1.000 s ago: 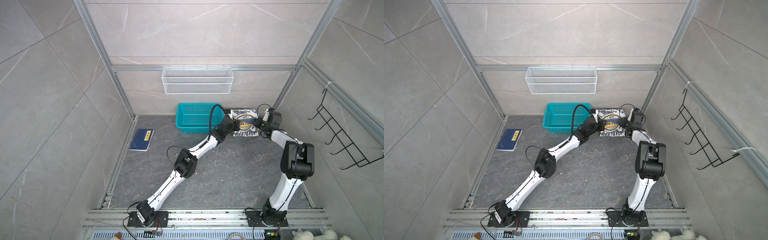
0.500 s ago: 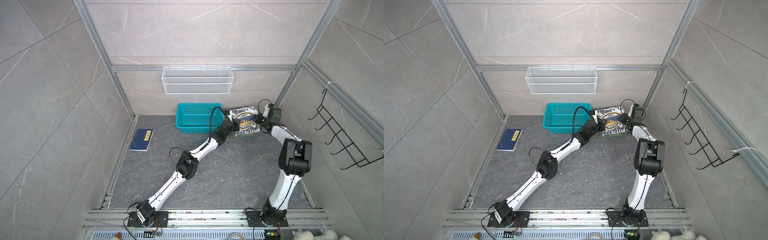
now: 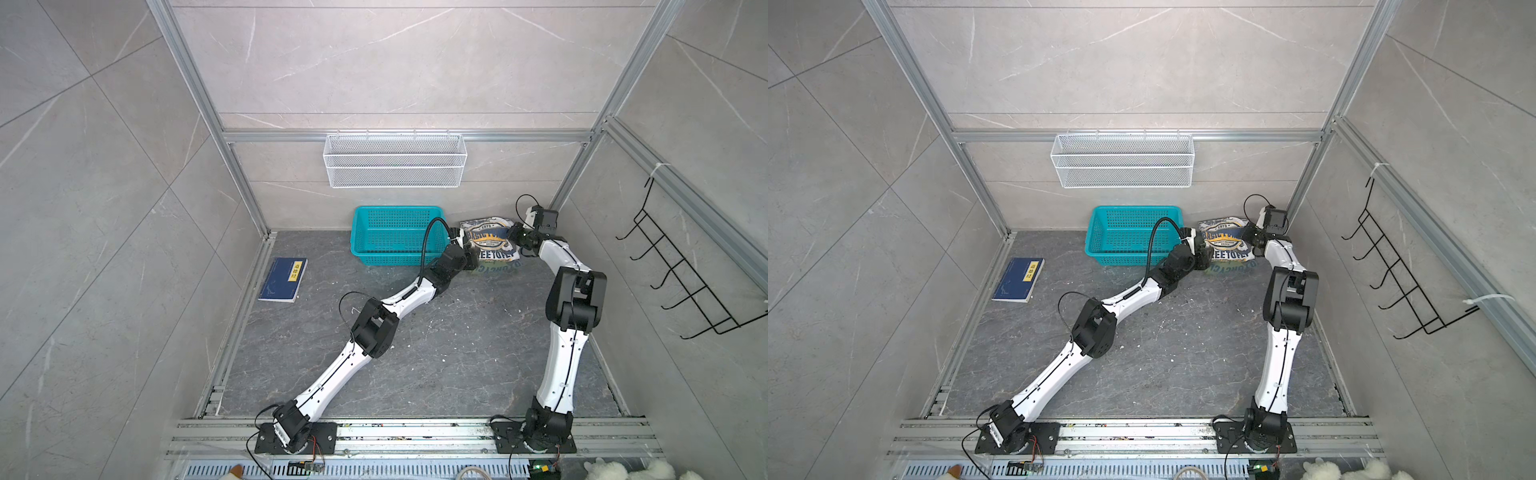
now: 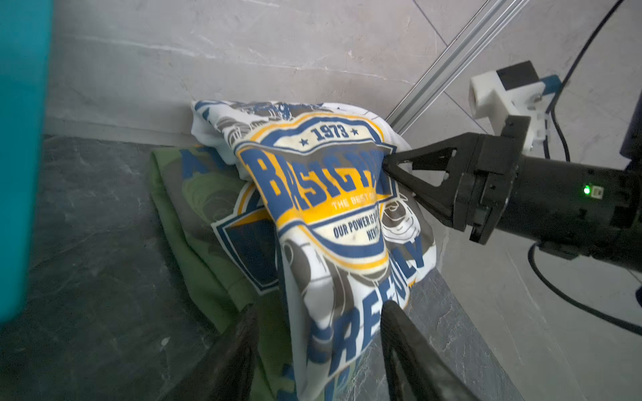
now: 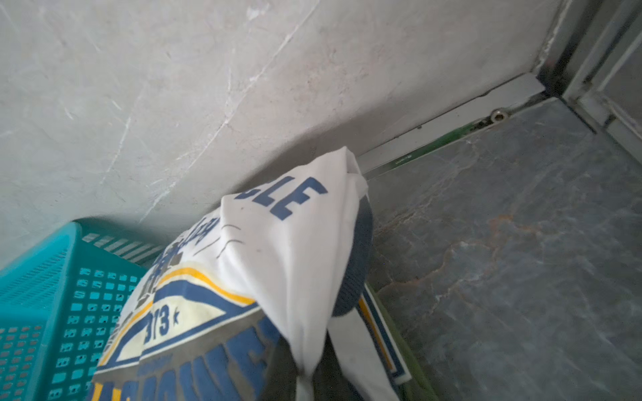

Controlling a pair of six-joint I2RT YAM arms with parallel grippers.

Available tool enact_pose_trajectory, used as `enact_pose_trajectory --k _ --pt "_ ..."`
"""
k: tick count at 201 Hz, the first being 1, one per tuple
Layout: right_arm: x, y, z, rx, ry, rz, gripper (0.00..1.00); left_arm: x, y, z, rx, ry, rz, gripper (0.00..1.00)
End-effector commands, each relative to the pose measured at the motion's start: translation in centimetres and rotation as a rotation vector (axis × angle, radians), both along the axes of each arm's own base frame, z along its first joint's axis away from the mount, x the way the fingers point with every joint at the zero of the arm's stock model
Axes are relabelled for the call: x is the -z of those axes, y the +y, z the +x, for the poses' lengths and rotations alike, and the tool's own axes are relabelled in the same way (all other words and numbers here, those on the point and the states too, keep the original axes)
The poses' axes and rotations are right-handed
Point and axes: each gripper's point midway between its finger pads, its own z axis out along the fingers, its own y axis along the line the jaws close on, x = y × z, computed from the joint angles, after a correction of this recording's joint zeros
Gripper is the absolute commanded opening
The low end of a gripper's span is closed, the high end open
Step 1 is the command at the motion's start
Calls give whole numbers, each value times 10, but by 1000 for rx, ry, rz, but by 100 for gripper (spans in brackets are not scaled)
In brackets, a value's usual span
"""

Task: Fold and stack tank tops
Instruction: Place the tank top at the tank top.

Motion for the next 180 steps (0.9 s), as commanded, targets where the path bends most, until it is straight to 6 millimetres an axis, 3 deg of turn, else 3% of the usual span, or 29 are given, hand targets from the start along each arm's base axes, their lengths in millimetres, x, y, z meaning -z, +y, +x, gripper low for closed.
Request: enact_pose_trajectory --k 1,22,48,73,111,139,180 --pt "7 6 -12 -42 87 -16 15 -87 -1 -10 24 -112 -66 57" --pt "-7 -2 -24 27 57 -43 42 -88 -5 -21 41 -98 -24 59" --pt "-20 -9 -36 65 69 -58 55 -81 -7 -25 42 -71 1 59" --pt "-24 -10 -49 74 61 -14 59 -68 -9 -23 37 -58 5 59" --pt "-5 -12 -65 84 88 40 60 -53 -17 -20 48 -55 -10 58" --pt "7 -14 -68 86 103 67 60 -48 -19 -17 45 -61 -30 54" --pt "12 -11 -66 69 108 87 60 -30 -20 -16 44 -32 -21 57"
